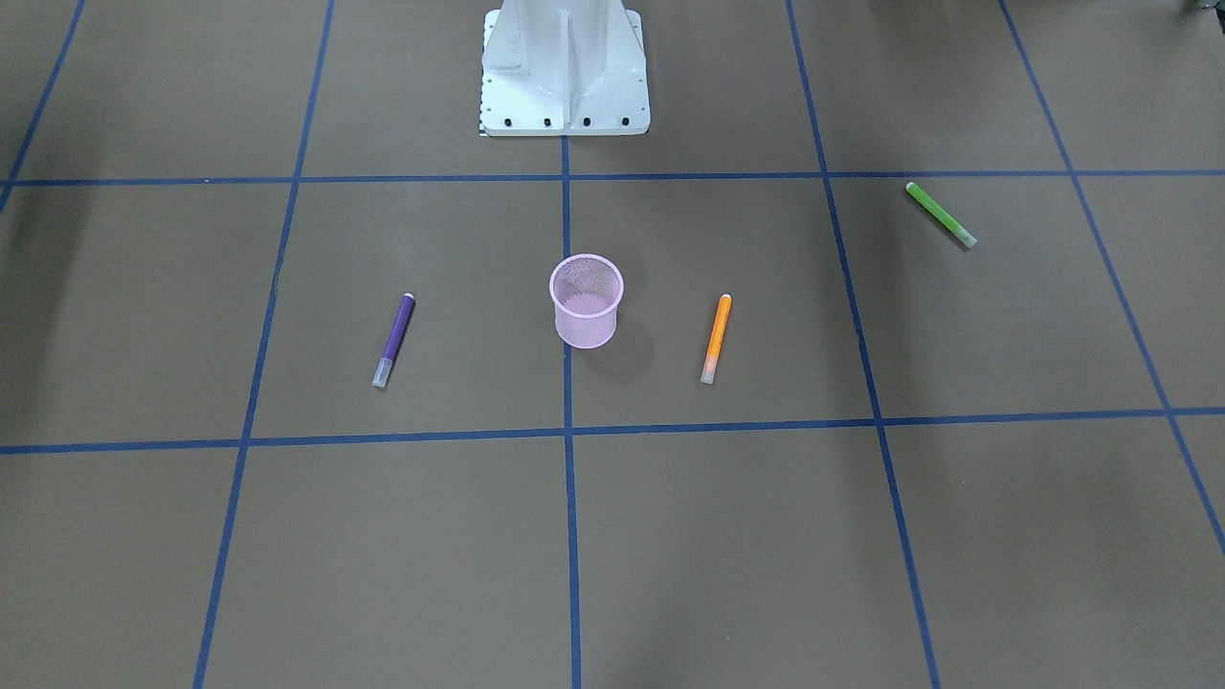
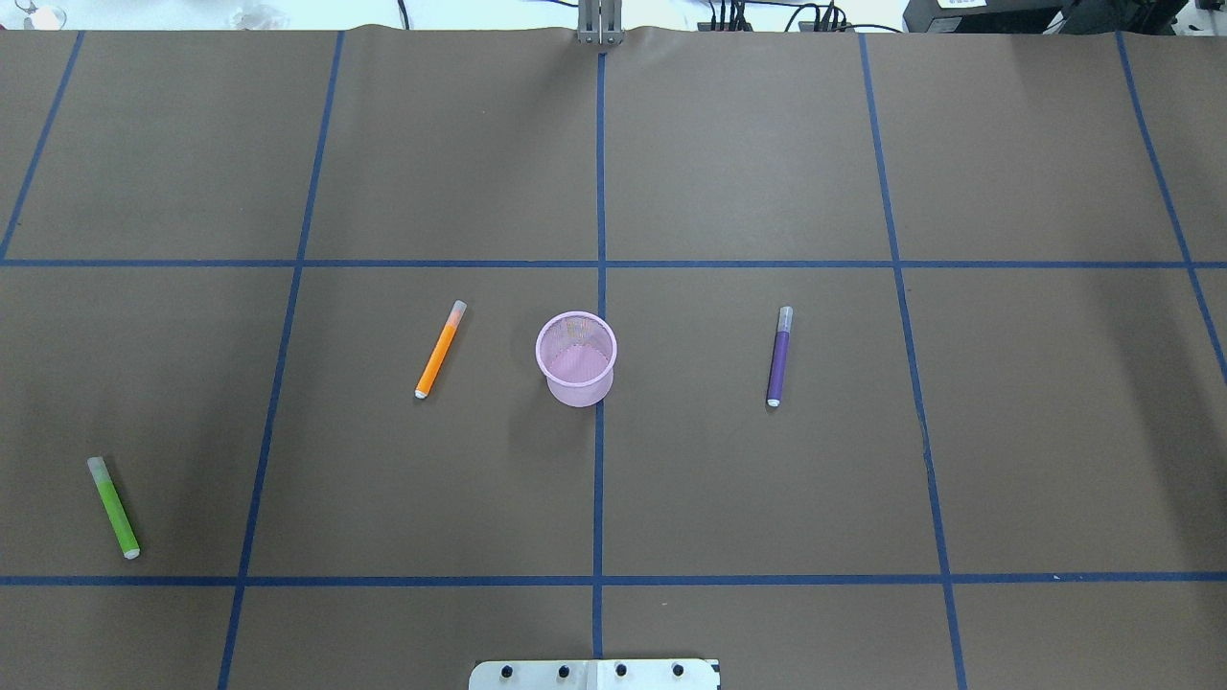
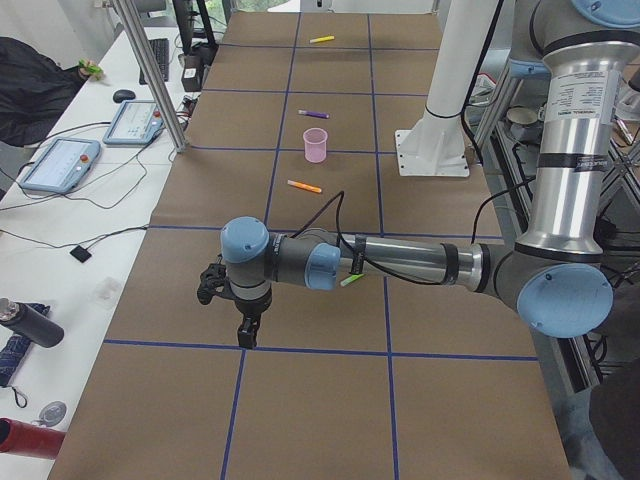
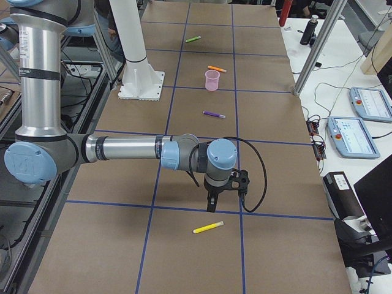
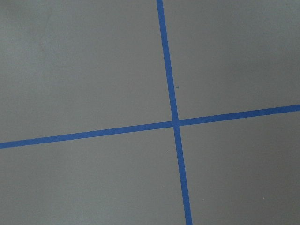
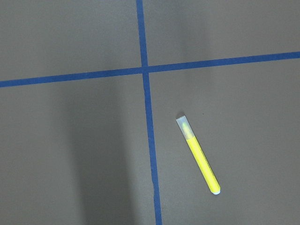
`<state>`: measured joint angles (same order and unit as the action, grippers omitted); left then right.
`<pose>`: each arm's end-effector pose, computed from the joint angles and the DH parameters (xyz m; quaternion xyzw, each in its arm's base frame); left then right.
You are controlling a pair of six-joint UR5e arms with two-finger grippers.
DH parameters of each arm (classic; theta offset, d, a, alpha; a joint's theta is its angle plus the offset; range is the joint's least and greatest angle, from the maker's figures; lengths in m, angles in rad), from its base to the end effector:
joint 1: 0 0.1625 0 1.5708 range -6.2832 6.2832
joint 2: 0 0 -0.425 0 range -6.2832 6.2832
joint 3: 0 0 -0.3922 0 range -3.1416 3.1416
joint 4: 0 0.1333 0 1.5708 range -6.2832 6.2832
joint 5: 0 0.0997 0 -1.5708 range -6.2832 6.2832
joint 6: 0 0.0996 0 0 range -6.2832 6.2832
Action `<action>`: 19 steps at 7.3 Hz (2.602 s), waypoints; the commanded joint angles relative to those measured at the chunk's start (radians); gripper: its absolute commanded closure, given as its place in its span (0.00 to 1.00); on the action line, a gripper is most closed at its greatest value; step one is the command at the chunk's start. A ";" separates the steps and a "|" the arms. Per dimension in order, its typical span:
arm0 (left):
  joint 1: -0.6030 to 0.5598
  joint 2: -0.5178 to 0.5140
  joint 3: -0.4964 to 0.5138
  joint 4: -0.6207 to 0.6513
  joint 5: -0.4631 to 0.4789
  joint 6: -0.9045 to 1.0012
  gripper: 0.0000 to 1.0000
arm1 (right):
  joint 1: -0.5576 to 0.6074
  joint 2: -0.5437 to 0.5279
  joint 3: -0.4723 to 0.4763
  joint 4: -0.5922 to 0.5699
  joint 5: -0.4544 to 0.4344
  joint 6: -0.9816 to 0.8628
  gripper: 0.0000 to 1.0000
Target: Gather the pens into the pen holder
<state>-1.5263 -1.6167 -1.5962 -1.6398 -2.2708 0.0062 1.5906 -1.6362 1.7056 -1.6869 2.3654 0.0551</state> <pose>-0.0459 -0.5226 0.6206 0.0593 0.3433 0.0478 0.9362 0.0713 -0.4585 0.6337 -0.0284 -0.3864 0.0435 0.9209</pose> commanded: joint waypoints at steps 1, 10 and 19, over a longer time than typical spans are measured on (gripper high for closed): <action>0.000 0.008 0.001 -0.002 0.000 0.005 0.00 | 0.000 0.003 0.002 0.001 0.000 0.000 0.01; 0.006 -0.005 -0.013 -0.018 -0.006 -0.134 0.00 | -0.001 0.007 0.022 0.001 0.009 0.003 0.01; 0.308 0.240 -0.312 -0.330 -0.026 -1.092 0.00 | -0.009 0.015 0.029 0.001 0.008 0.095 0.01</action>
<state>-1.2798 -1.4711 -1.8599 -1.8445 -2.3058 -0.9035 1.5816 -1.6198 1.7358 -1.6859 2.3690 0.1326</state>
